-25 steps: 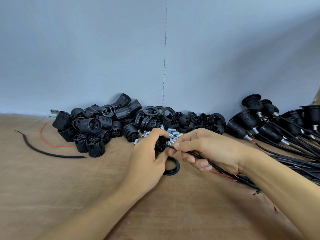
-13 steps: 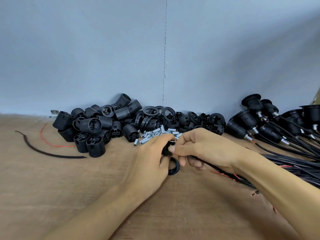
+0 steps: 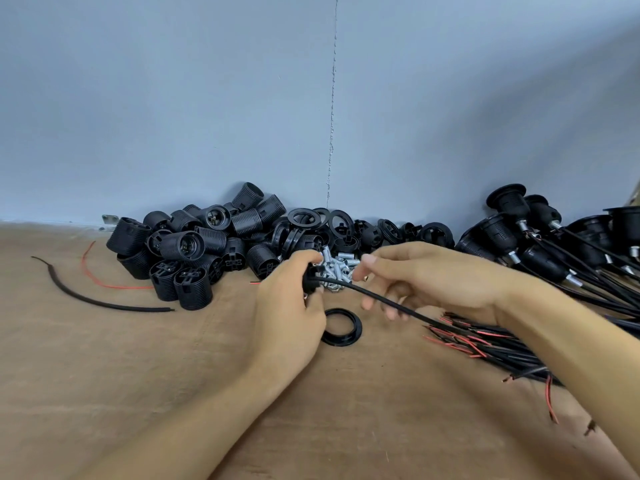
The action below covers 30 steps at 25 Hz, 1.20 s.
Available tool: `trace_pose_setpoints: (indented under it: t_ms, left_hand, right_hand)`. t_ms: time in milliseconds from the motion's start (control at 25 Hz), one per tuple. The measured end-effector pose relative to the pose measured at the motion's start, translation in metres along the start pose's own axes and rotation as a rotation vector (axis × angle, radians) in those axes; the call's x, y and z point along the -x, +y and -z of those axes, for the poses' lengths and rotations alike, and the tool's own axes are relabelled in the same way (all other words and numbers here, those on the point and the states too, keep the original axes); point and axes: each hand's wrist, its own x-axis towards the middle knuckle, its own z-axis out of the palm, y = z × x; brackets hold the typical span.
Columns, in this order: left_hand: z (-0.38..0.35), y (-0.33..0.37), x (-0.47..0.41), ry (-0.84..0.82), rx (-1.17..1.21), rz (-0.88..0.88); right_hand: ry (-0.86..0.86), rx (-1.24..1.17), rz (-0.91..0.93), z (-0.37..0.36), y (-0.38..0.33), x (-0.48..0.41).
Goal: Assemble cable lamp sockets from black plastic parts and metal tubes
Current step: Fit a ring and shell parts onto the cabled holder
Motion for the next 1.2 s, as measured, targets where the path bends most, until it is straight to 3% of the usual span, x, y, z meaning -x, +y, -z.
trace_pose_setpoints:
  t_ms: [120, 320, 480, 680, 800, 920, 1080, 1200]
  left_hand:
    - [0.001, -0.004, -0.002, 0.032, 0.007, 0.095]
    - [-0.003, 0.005, 0.009, -0.129, -0.034, -0.173]
    - [-0.004, 0.002, 0.005, -0.081, -0.010, -0.085]
    - [-0.005, 0.012, 0.012, -0.274, 0.069, -0.205]
    - [-0.004, 0.014, 0.013, -0.251, 0.123, -0.228]
    - [-0.006, 0.012, 0.014, -0.189, 0.121, -0.309]
    - [-0.010, 0.004, 0.006, -0.044, 0.148, -0.124]
    - [-0.011, 0.001, 0.003, 0.002, 0.131, -0.089]
  right_hand:
    - [-0.078, -0.041, -0.105, 0.009, 0.004, 0.007]
    - [0.045, -0.146, 0.004, -0.011, 0.006, -0.004]
    - [0.162, -0.324, -0.011, -0.012, 0.006, -0.009]
    - [0.253, -0.462, -0.008, -0.032, 0.016, -0.028]
    - [0.294, -0.546, 0.060, -0.033, 0.021, -0.033]
    - [0.188, -0.452, 0.063, -0.028, 0.022, -0.029]
    - [0.050, -0.146, -0.011, -0.002, 0.023, -0.012]
    - [0.025, -0.131, 0.026, -0.002, 0.028, -0.011]
